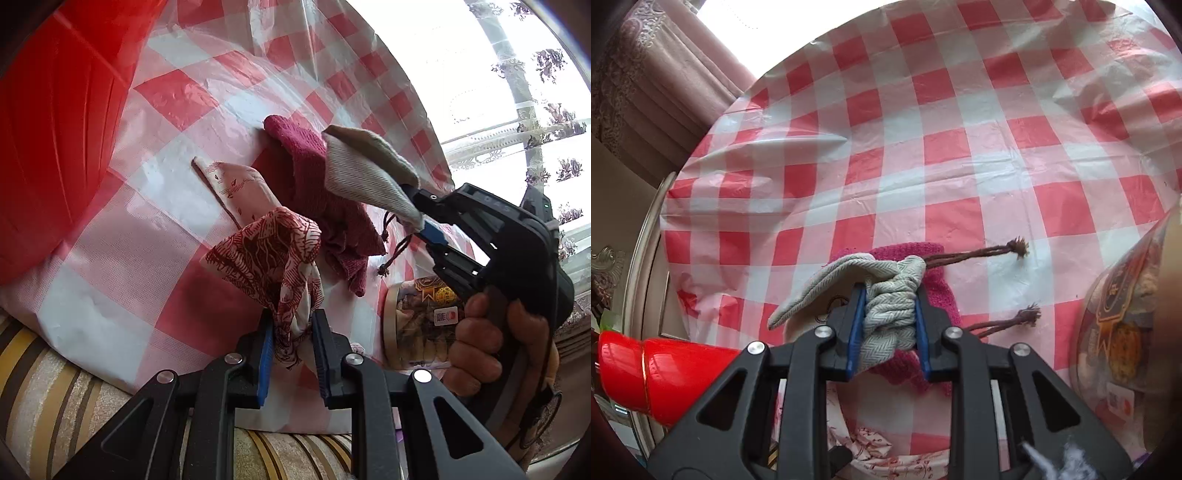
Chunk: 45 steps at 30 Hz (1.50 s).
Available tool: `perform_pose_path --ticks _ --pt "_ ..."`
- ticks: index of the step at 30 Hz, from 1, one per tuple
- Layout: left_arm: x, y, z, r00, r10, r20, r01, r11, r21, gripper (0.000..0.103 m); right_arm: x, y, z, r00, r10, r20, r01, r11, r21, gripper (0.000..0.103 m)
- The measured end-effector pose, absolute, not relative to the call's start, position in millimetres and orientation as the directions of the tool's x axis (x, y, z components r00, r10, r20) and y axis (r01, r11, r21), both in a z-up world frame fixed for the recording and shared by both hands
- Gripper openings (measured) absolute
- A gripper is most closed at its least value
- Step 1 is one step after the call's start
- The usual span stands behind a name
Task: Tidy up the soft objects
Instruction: 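Grasp the floral cloth with the left gripper while the right grasps the grey drawstring pouch, then carry the grey pouch and floral cloth into the box and release both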
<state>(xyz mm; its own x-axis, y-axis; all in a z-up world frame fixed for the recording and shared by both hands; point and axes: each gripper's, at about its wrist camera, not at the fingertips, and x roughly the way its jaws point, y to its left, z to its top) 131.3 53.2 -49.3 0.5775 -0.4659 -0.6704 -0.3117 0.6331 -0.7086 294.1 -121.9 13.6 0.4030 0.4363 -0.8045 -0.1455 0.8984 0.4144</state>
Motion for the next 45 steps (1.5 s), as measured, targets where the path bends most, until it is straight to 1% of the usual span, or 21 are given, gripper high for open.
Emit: perform_pose_path --ticks 6,11,16,22,26,30,32,35,42,43,45 --pt "128 53 -47 0.587 -0.458 -0.668 -0.305 0.639 -0.706 0.021 257 -138 57 0.429 0.486 -0.761 -0.166 0.871 0.462 0.029" --pt "126 54 -46 0.595 -0.457 -0.661 -0.299 0.638 -0.71 0.021 205 -191 85 0.448 0.499 -0.742 -0.127 0.857 0.499 0.029" --pt "123 55 -44 0.604 -0.462 -0.649 -0.283 0.637 -0.717 0.021 141 -279 101 0.512 0.399 -0.761 -0.005 0.887 0.461 0.029" --pt "120 54 -41 0.611 -0.464 -0.641 -0.269 0.64 -0.72 0.021 58 -407 99 0.566 0.187 -0.803 0.295 0.863 0.409 0.029" --pt "119 52 -39 0.613 -0.457 -0.645 -0.261 0.653 -0.711 0.021 2 -477 77 0.559 0.065 -0.827 0.521 0.747 0.412 0.029" --pt "119 50 -36 0.613 -0.446 -0.653 -0.255 0.67 -0.697 0.021 -41 -518 34 0.51 0.035 -0.859 0.682 0.593 0.429 0.029" --pt "119 47 -34 0.613 -0.438 -0.657 -0.251 0.682 -0.688 0.021 -52 -526 6 0.478 0.058 -0.876 0.73 0.528 0.433 0.029" --pt "119 43 -30 0.614 -0.423 -0.667 -0.243 0.702 -0.669 0.021 -56 -528 -31 0.43 0.101 -0.897 0.762 0.493 0.421 0.029" --pt "114 31 -12 0.636 -0.369 -0.678 -0.21 0.762 -0.612 0.021 -45 -520 -80 0.346 0.145 -0.927 0.753 0.547 0.367 0.029" --pt "112 29 -8 0.642 -0.362 -0.676 -0.2 0.772 -0.604 0.021 -47 -519 -84 0.325 0.136 -0.936 0.754 0.56 0.343 0.033" --pt "110 22 3 0.656 -0.359 -0.664 -0.167 0.789 -0.592 0.021 -45 -516 -95 0.261 0.148 -0.954 0.747 0.595 0.296 0.043"
